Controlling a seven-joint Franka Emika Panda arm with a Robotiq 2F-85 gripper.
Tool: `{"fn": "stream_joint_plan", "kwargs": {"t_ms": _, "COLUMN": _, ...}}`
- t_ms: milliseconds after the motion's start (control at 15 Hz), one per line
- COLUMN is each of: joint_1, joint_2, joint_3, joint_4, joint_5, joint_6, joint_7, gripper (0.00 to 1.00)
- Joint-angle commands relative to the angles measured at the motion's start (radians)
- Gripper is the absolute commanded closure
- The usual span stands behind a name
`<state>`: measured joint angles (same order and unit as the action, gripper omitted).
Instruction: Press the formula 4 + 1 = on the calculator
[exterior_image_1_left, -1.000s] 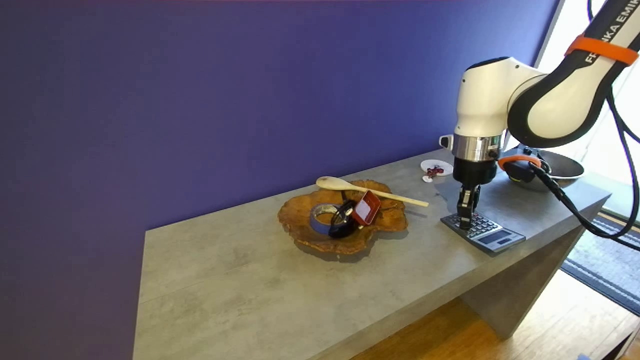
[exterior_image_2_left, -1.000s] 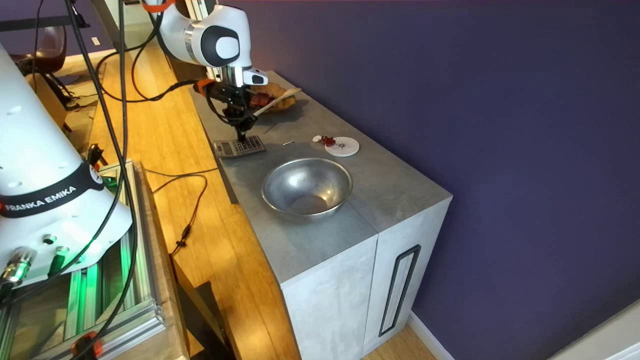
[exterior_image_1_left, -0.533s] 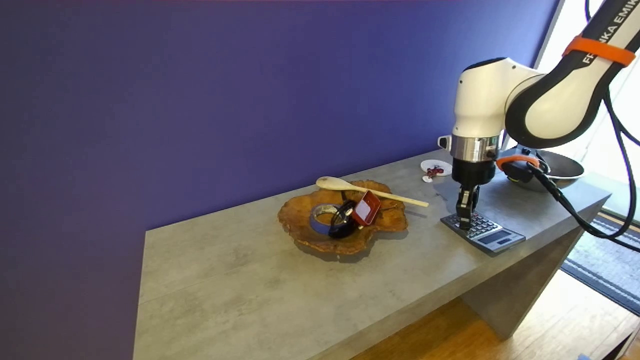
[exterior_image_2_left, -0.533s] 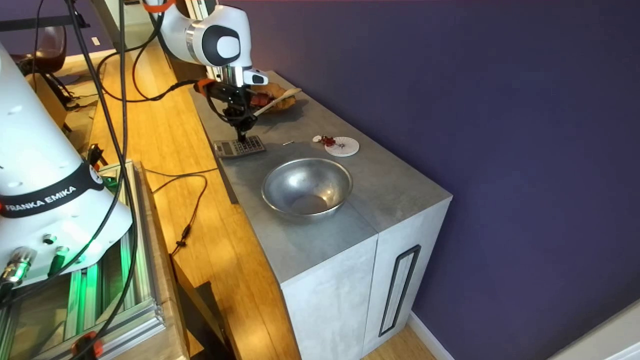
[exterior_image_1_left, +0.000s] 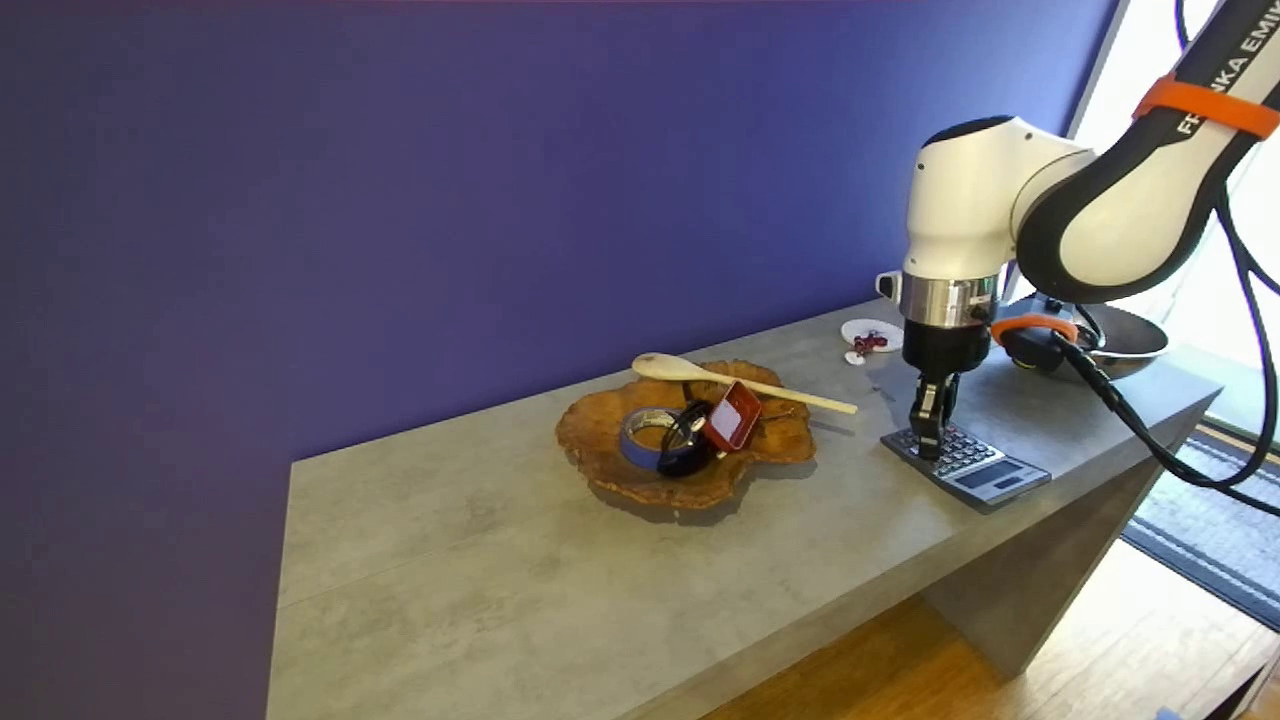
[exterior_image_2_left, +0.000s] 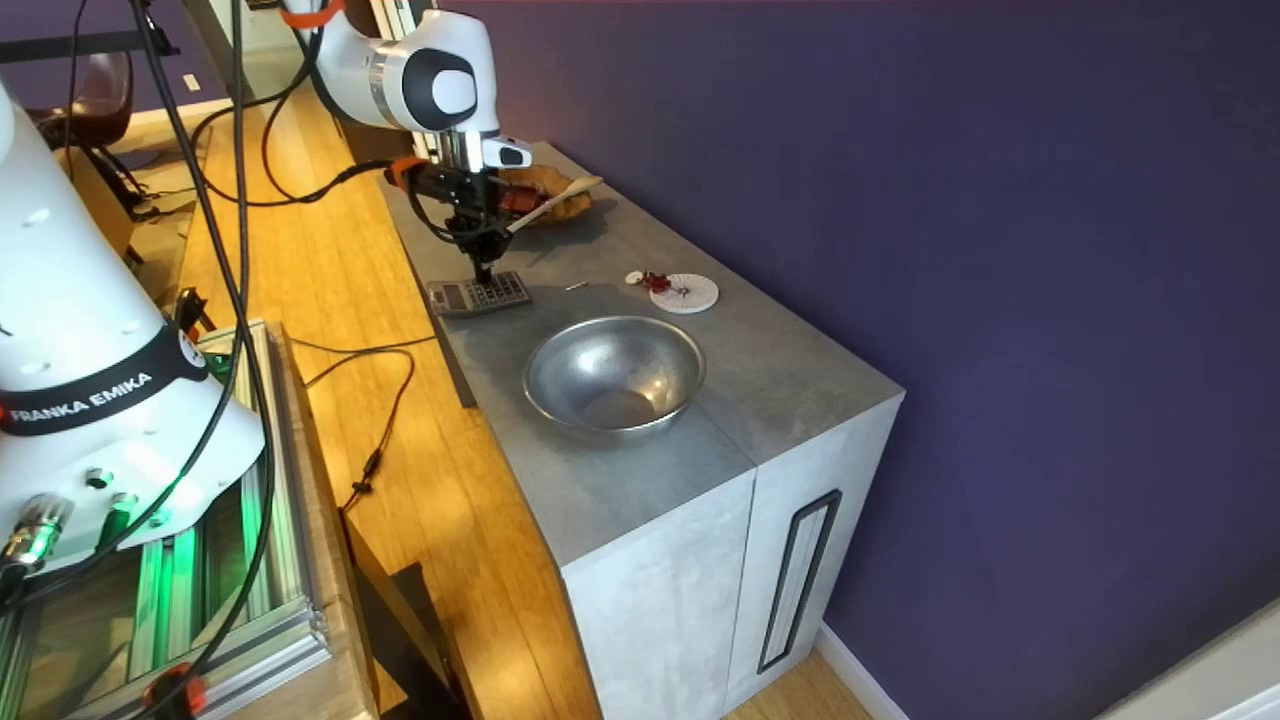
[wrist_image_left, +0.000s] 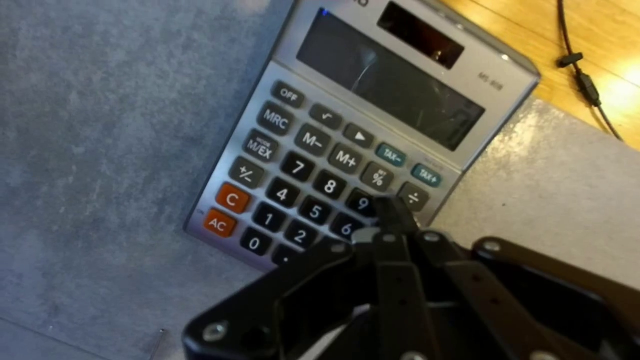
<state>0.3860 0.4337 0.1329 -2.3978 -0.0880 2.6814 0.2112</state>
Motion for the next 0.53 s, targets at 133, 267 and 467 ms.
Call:
{"fn": "stream_joint_plan", "kwargs": {"t_ms": 133, "joint_1": -0.011, "joint_2": 0.031, "joint_3": -0.003, "joint_4": 0.0, "joint_5": -0.017, "joint_6": 0.031, "joint_7": -0.002, "gripper": 1.0}}
{"fn": "stream_joint_plan", "kwargs": {"t_ms": 267, "joint_1": -0.022, "joint_2": 0.01, "joint_3": 0.006, "joint_4": -0.009, "joint_5": -0.011, "joint_6": 0.021, "joint_7": -0.021, "gripper": 1.0}}
{"fn": "stream_joint_plan", "kwargs": {"t_ms": 467, "joint_1": -0.028, "joint_2": -0.019, "joint_3": 0.01, "joint_4": -0.022, "joint_5": -0.013, "joint_6": 0.009, "joint_7": -0.037, "gripper": 1.0}}
